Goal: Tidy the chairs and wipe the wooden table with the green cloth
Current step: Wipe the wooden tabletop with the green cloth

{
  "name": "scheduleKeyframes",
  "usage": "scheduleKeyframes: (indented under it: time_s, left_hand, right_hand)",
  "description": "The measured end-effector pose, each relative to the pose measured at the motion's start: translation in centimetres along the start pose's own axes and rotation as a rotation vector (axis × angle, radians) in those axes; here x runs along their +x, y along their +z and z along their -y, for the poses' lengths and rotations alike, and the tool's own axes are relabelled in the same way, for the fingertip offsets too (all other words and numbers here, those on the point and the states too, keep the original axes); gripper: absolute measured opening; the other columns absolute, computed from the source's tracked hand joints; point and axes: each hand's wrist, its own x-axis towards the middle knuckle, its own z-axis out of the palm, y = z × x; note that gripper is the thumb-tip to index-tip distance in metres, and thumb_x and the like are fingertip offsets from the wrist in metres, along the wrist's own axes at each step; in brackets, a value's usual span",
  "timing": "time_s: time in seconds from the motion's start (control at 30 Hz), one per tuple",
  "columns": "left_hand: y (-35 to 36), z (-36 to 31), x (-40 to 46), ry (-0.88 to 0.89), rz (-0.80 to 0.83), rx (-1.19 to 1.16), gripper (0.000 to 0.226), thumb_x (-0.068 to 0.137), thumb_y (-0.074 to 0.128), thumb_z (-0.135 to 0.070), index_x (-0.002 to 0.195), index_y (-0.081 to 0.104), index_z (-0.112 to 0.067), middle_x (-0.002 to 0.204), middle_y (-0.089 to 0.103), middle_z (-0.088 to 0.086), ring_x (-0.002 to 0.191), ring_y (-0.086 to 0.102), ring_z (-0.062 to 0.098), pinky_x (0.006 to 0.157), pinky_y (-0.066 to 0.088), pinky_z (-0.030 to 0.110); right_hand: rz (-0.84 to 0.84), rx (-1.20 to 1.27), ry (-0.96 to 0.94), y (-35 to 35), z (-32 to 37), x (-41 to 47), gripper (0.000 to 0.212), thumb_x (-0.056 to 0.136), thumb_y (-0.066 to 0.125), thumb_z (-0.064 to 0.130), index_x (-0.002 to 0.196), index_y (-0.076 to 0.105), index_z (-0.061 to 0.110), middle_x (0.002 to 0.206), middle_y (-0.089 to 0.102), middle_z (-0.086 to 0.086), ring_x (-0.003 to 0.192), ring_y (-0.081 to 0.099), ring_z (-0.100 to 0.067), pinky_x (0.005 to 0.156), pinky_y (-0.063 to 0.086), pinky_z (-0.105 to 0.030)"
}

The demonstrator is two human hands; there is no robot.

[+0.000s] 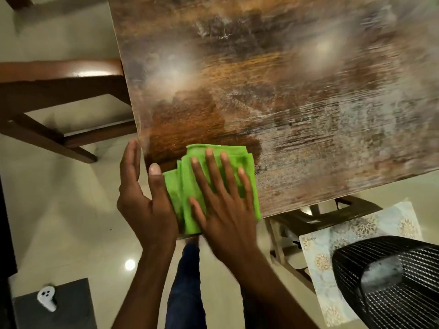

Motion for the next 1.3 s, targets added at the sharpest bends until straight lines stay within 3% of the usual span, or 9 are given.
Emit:
scheduleKeyframes:
  time_s: [0.23, 0.47, 0.7, 0.83, 0.93, 1.03, 1.17, 1.23, 1.3]
  left_hand:
    - [4.0, 0.3, -1.4, 0.213, 0.290, 0.446, 0.059, 0.111, 0.040, -0.032, 0.166, 0.030, -0.015, 0.173, 0.031, 0.004, 0.161, 0.025, 0.018, 0.129, 0.023, 0.050]
    - [6.2, 0.9, -0.9, 0.316, 0.347, 0.742, 0.063, 0.112, 0.023, -0.038, 0.170, 0.013, -0.015, 0.178, 0.010, 0.003, 0.165, 0.005, 0.015, 0.133, 0.012, 0.046]
    - [6.4, 0.6, -0.9, 0.332, 0.400, 0.851, 0.068, 0.112, 0.018, -0.044, 0.171, -0.001, -0.016, 0.179, -0.005, 0.003, 0.165, -0.005, 0.017, 0.133, 0.010, 0.048]
    - [6.5, 0.6, -0.8, 0.337, 0.389, 0.863, 0.069, 0.111, 0.018, -0.042, 0.170, -0.002, -0.013, 0.179, -0.006, 0.005, 0.165, -0.006, 0.018, 0.133, 0.010, 0.049]
    - [6.5, 0.7, -1.1, 0.352, 0.369, 0.795, 0.066, 0.111, 0.023, -0.035, 0.170, 0.008, -0.009, 0.178, 0.004, 0.010, 0.165, 0.001, 0.020, 0.133, 0.012, 0.048]
    - [6.3, 1.3, -1.8, 0.401, 0.286, 0.680, 0.056, 0.111, 0.036, -0.025, 0.160, 0.037, 0.000, 0.168, 0.035, 0.019, 0.160, 0.028, 0.029, 0.130, 0.028, 0.050]
    - [6.0, 2.1, -2.6, 0.463, 0.182, 0.580, 0.042, 0.101, 0.053, -0.021, 0.128, 0.070, 0.007, 0.135, 0.068, 0.026, 0.132, 0.063, 0.039, 0.118, 0.044, 0.053]
    - [5.7, 2.4, -2.8, 0.452, 0.172, 0.582, 0.039, 0.091, 0.059, -0.022, 0.110, 0.076, 0.008, 0.114, 0.076, 0.027, 0.110, 0.074, 0.043, 0.108, 0.044, 0.061]
    - [5.7, 2.6, -2.8, 0.446, 0.178, 0.559, 0.039, 0.089, 0.060, -0.021, 0.108, 0.076, 0.009, 0.110, 0.076, 0.028, 0.108, 0.075, 0.044, 0.105, 0.043, 0.063]
  right_hand:
    - [-0.076, -0.088, 0.031, -2.3, -9.4, 3.1, 0.071, 0.111, 0.033, 0.054, 0.171, 0.006, 0.028, 0.179, -0.005, -0.003, 0.165, -0.004, -0.024, 0.131, 0.013, -0.054]
    - [-0.124, -0.094, -0.055, -3.8, -9.5, 14.2, 0.068, 0.110, 0.023, 0.054, 0.171, 0.009, 0.027, 0.179, 0.001, -0.005, 0.166, 0.000, -0.024, 0.131, 0.009, -0.050]
    - [0.004, -0.076, -0.068, -3.1, -10.6, -0.6, 0.072, 0.112, 0.036, 0.050, 0.171, 0.002, 0.025, 0.179, -0.009, -0.006, 0.165, -0.005, -0.027, 0.131, 0.014, -0.056]
    - [-0.034, -0.083, -0.082, -2.8, -10.3, 2.6, 0.072, 0.111, 0.034, 0.051, 0.171, 0.004, 0.025, 0.179, -0.006, -0.004, 0.165, -0.003, -0.026, 0.131, 0.015, -0.055]
    - [-0.099, -0.088, -0.123, -2.8, -9.0, 10.1, 0.068, 0.112, 0.026, 0.051, 0.171, 0.004, 0.027, 0.179, -0.004, -0.003, 0.165, -0.003, -0.024, 0.132, 0.011, -0.052]
    - [-0.125, -0.109, -0.182, -2.9, -6.1, 17.7, 0.066, 0.111, 0.023, 0.053, 0.171, 0.008, 0.029, 0.179, 0.000, -0.004, 0.165, 0.000, -0.025, 0.132, 0.006, -0.048]
    - [0.006, -0.111, -0.382, -2.1, 1.5, 21.8, 0.067, 0.109, 0.026, 0.055, 0.170, 0.010, 0.032, 0.179, -0.001, -0.001, 0.165, -0.001, -0.025, 0.130, -0.002, -0.049]
    - [0.051, -0.155, -0.521, -1.2, 4.7, 20.7, 0.068, 0.108, 0.028, 0.057, 0.170, 0.015, 0.034, 0.179, 0.000, -0.002, 0.165, 0.000, -0.026, 0.131, 0.001, -0.052]
    - [0.048, -0.164, -0.539, -0.9, 4.7, 20.0, 0.068, 0.107, 0.028, 0.057, 0.169, 0.017, 0.033, 0.179, 0.003, -0.002, 0.165, 0.002, -0.025, 0.131, 0.005, -0.052]
